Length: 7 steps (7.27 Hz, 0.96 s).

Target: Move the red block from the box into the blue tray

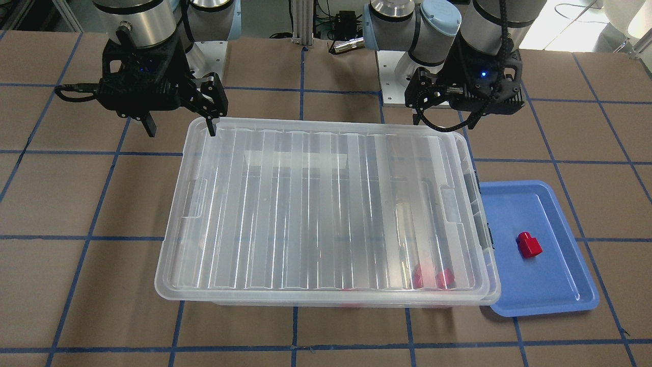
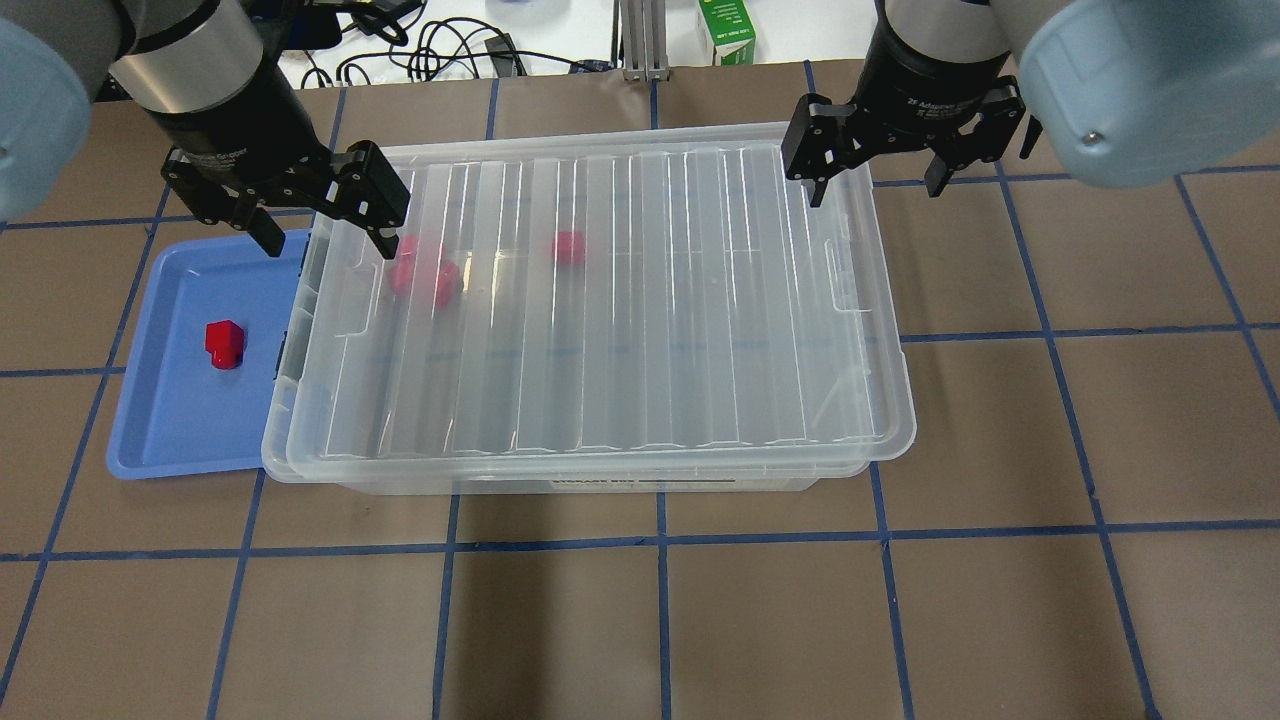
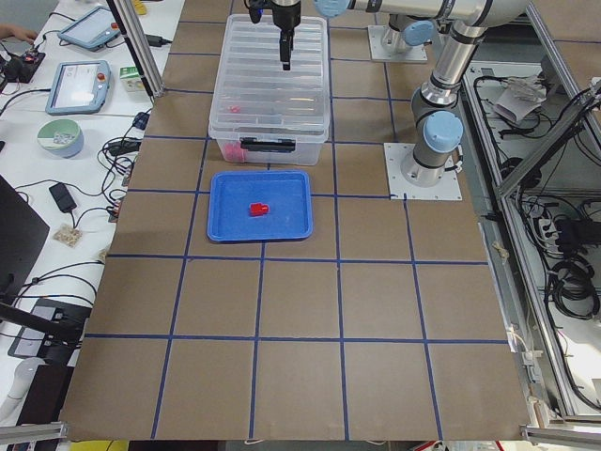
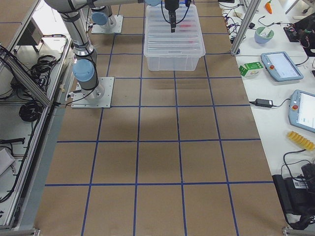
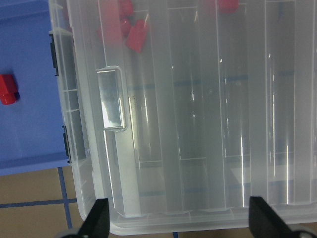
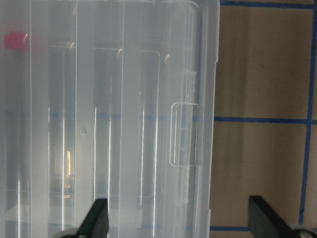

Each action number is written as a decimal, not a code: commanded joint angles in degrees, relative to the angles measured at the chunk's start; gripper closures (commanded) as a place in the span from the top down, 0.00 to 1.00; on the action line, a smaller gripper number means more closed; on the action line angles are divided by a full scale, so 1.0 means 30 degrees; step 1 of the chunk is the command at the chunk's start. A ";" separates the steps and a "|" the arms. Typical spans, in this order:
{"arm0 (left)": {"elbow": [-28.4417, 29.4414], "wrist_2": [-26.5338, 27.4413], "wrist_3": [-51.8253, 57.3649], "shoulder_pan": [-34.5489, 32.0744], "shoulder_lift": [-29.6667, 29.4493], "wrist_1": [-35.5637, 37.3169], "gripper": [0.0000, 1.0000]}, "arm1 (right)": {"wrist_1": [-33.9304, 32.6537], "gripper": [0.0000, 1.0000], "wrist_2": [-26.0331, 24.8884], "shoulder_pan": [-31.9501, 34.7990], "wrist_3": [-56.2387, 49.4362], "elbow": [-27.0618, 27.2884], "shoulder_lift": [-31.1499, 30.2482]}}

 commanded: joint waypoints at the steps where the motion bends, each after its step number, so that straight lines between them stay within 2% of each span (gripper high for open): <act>1: 0.0294 0.0342 0.0117 0.0001 -0.0323 0.0052 1.00 | 0.0599 1.00 -0.0005 0.0176 0.0058 -0.0296 -0.0231; 7: 0.0355 0.0198 -0.0116 0.0031 -0.0209 0.0052 1.00 | 0.0603 1.00 0.0141 0.0178 0.0321 -0.0181 -0.0291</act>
